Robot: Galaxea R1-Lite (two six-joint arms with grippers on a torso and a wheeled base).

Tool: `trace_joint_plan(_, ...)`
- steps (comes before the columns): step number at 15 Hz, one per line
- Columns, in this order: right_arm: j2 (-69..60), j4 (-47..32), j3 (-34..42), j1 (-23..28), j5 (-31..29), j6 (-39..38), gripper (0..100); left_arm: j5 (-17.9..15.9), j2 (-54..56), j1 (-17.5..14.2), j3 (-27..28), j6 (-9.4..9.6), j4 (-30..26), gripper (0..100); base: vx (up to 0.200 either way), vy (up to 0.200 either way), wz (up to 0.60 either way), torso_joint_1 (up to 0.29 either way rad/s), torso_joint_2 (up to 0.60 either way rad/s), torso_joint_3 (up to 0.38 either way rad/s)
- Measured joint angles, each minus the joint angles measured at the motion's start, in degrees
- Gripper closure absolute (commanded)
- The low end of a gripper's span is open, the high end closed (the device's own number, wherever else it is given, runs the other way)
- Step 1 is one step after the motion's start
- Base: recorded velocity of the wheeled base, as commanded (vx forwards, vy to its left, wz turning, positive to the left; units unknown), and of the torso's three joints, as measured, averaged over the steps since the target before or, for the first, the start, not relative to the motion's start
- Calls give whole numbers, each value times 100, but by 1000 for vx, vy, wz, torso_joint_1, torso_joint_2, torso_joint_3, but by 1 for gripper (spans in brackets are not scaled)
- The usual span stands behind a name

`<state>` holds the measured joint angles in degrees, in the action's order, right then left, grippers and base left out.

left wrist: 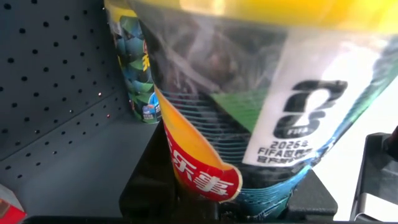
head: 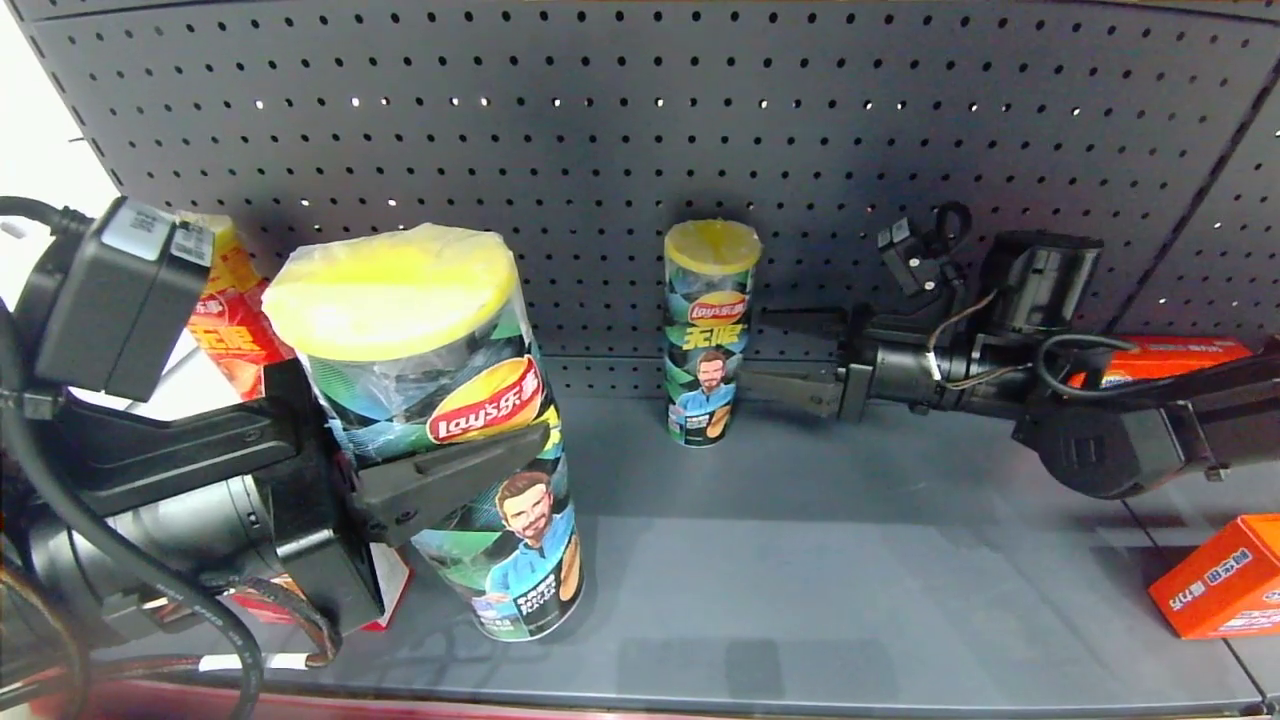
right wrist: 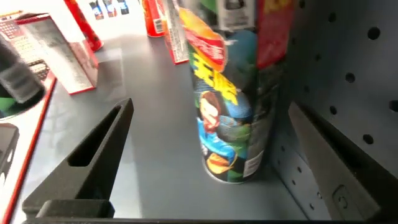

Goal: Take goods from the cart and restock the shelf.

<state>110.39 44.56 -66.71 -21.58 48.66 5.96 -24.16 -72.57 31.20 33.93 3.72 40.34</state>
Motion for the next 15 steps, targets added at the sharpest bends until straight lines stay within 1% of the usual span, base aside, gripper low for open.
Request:
trace_joint_plan(4, 444, 0, -443, -57, 0, 0, 0, 7, 0, -6, 5, -2, -2, 100, 0, 0, 0, 0, 0, 0)
trace_joint_plan(12, 1123, 46, -1030, -378, 13, -2, 0, 7, -11, -80, 0, -5, 0, 100, 0, 0, 0, 0, 0, 0)
trace_joint_plan(15, 1321, 85, -1203, -441, -11, -9, 0, 71, -11, -83, -16, -5, 2, 100, 0, 0, 0, 0, 0, 0)
